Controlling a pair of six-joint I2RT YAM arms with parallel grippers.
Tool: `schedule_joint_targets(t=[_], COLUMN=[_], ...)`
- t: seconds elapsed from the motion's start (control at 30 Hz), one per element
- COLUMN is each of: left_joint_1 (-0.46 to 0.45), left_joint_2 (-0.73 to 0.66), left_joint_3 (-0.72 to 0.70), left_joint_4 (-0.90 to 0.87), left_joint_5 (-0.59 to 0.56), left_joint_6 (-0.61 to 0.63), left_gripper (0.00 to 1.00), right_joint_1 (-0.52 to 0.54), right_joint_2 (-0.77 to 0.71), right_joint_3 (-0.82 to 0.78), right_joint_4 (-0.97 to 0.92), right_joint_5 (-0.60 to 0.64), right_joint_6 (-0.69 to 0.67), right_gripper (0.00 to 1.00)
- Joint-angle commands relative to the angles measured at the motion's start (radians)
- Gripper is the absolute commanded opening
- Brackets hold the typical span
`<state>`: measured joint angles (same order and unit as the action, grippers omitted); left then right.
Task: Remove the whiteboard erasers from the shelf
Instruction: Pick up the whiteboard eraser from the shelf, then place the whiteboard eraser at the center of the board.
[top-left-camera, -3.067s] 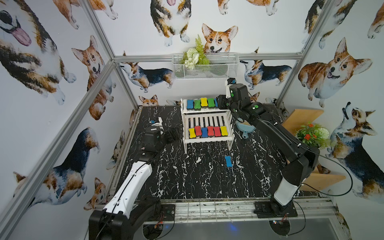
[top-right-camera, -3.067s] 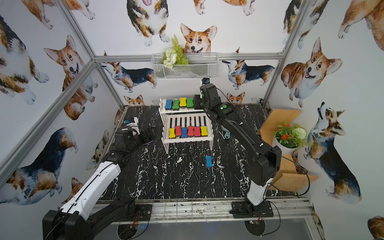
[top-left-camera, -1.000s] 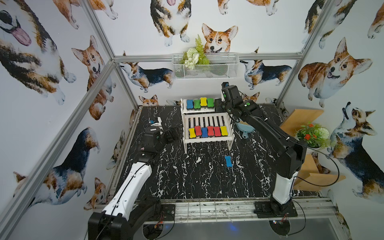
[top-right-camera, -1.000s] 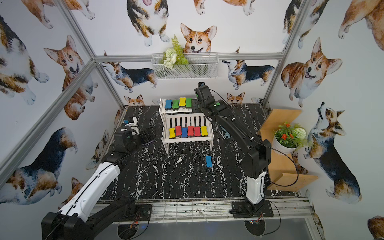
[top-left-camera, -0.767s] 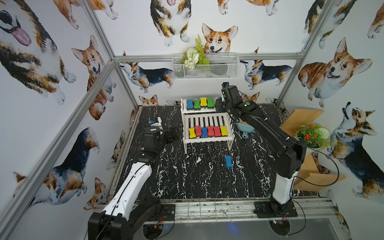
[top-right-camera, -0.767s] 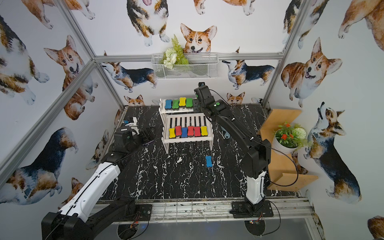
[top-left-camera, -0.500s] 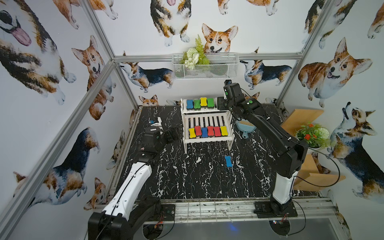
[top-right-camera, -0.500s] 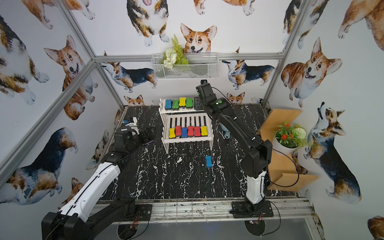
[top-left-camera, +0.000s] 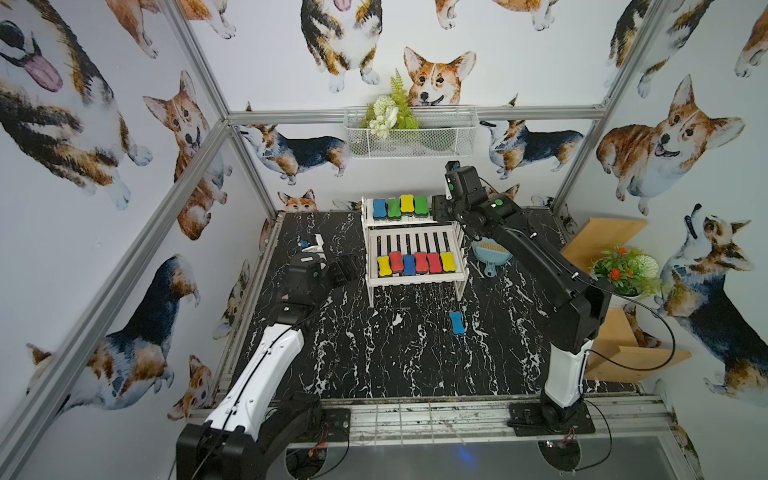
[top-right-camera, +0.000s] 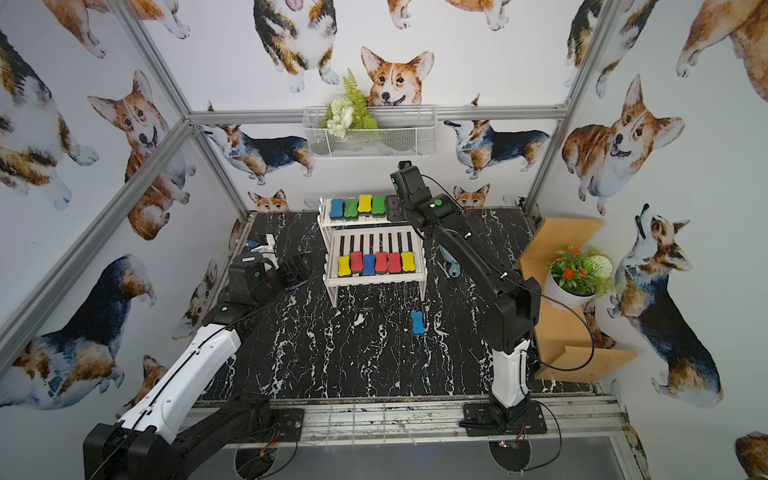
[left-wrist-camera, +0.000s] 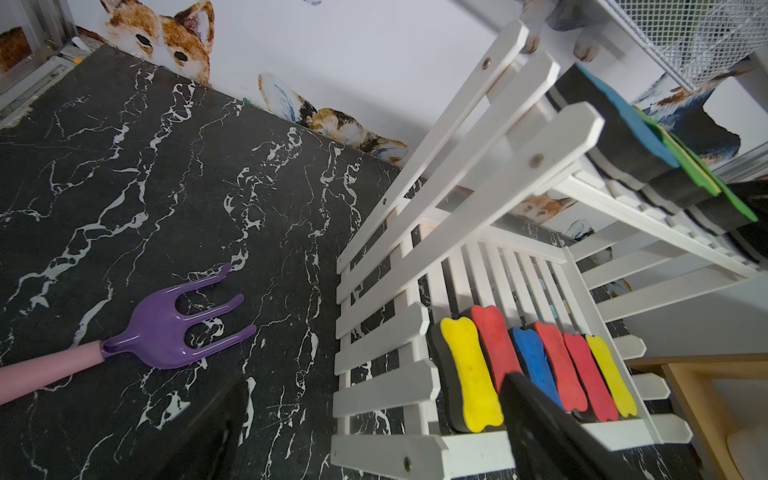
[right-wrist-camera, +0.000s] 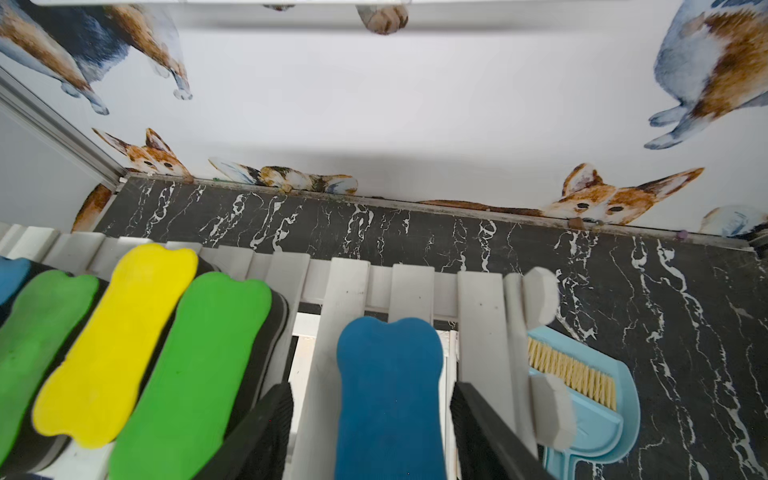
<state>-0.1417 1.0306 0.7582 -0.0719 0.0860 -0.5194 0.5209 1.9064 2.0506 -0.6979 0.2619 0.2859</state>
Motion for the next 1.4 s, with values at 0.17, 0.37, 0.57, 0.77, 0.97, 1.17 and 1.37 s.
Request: schedule_joint_targets(t=[0.17,0.37,0.57,0.77,0.97,1.17,1.37], left_joint_1=[0.001,0.000,0.001,-0.001,-0.001,-0.001,-0.001], left_joint_2=[-0.002,-0.006,-0.013,-0.020,-0.020,-0.025,-0.026], left_joint_3=[0.007,0.006,0.006,0.005,0.005,0.005,0.007], left_joint_4=[0.010,0.010,0.010,0.009,0.010,0.009,0.005], left_joint_5=[0.003,-0.001,-0.004,-0.010,-0.008,-0.011,-0.014], left_joint_6=[0.012,0.012,0.010,0.010,0.011,0.013,0.016], left_gripper=[1.00,0.99,0.99,0.99,1.00,0.99,0.99], right_joint_1=[-0.002,0.007,0.082,0.249,0.417,0.464,0.472], right_joint_2=[-0.001,-0.071,-0.335,-0.662,-0.856,-0.832,-0.649], right_joint_3=[0.002,-0.003,-0.336,-0.826,-1.195,-1.423,-1.488], right_joint_4=[-0.006,-0.001,0.113,0.259,0.339,0.545,0.741], right_joint_5=[-0.012,-0.004,0.036,0.113,0.174,0.158,0.163], right_joint_6=[0.016,0.028,0.099,0.299,0.516,0.585,0.591], right_gripper=[0.46,0.36,0.34,0.32,0.32,0.32,0.32])
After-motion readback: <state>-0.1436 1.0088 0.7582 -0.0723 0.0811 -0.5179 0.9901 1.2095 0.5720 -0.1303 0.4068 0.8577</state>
